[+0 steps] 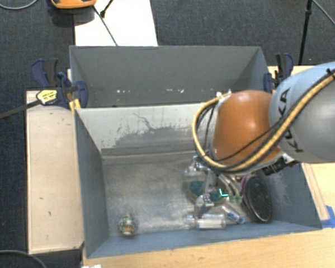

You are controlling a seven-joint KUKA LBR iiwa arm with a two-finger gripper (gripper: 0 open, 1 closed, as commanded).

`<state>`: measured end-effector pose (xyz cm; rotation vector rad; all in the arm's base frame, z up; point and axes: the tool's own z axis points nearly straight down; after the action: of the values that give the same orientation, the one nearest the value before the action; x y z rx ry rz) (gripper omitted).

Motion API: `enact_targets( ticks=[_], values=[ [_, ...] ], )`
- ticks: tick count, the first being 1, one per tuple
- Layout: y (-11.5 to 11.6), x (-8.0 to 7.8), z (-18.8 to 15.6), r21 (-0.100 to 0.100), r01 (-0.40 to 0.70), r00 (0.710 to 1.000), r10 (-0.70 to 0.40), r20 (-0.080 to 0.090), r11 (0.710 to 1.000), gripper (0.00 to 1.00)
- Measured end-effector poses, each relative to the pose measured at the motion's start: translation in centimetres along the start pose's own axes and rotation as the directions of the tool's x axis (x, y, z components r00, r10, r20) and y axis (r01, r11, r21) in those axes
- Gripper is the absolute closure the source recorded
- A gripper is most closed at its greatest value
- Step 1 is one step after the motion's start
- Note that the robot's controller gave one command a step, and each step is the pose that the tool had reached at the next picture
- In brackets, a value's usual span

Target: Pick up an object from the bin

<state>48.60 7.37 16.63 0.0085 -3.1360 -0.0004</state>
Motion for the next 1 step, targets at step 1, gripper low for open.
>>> enact_targets(
  ticks=[1],
  values=[
    [-7.31,-4.03,8.12,0.001,0.184,0.983,-0.184,0.006,0.983,0.00]
  ],
)
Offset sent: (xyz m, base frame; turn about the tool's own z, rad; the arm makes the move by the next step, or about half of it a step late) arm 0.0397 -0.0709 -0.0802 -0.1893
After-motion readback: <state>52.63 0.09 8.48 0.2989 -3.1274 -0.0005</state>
